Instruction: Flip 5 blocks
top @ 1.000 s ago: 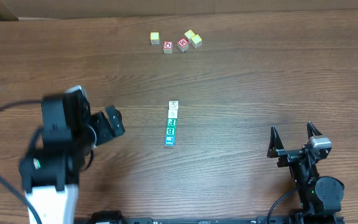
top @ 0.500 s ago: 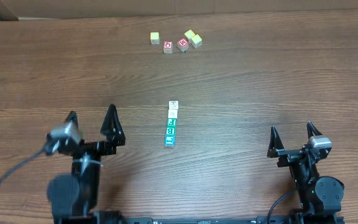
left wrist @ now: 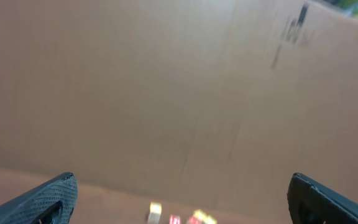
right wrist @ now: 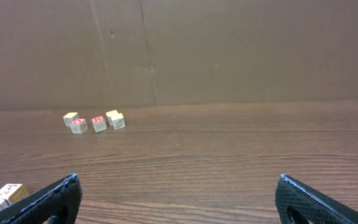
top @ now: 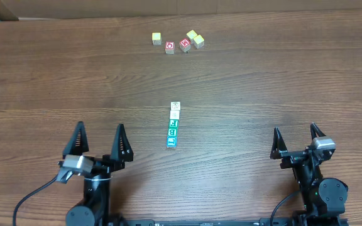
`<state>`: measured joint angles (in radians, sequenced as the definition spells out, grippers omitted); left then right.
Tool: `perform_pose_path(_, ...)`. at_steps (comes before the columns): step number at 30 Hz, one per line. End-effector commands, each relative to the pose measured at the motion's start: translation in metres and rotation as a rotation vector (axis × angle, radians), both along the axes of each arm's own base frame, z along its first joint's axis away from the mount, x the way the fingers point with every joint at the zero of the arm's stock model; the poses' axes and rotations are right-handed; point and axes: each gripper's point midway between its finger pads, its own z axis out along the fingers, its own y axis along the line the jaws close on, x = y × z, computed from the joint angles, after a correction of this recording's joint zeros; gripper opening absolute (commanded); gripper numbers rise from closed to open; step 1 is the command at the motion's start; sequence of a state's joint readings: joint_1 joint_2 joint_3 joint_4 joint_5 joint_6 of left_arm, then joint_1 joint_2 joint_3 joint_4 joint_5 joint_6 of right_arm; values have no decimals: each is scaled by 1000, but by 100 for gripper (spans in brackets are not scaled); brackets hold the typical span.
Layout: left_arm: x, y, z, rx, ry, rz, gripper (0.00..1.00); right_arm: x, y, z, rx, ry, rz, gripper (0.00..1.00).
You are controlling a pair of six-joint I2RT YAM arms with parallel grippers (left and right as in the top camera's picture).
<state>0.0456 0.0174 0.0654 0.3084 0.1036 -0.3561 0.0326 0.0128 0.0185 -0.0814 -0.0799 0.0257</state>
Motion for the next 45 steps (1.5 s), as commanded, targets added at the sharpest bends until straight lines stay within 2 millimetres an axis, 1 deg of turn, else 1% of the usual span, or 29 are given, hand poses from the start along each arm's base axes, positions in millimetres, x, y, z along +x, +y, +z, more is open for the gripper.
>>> perform_pose_path(1,6,-5,-25,16,42,-21,100,0,-1,-2,-4,-3,-3,100)
perform_pose_path(4,13,-2,-49,22,144,-5,100,0,-1,-2,-4,-3,-3,100)
perform_pose_path(9,18,1,-101,99,350,26,100,0,-1,-2,-4,-3,-3,100)
perform_pose_path(11,18,3,-116,126,410,41,100,0,-1,-2,-4,-3,-3,100)
perform_pose_path(12,18,5,-119,145,421,54,100,0,-1,-2,-4,-3,-3,100)
perform_pose_path(15,18,6,-118,211,417,67,100,0,-1,-2,-4,-3,-3,100)
perform_pose_path(19,18,6,-119,242,416,73,100,0,-1,-2,-4,-3,-3,100)
perform_pose_path(45,18,6,-119,242,416,72,100,0,-1,-2,-4,-3,-3,100)
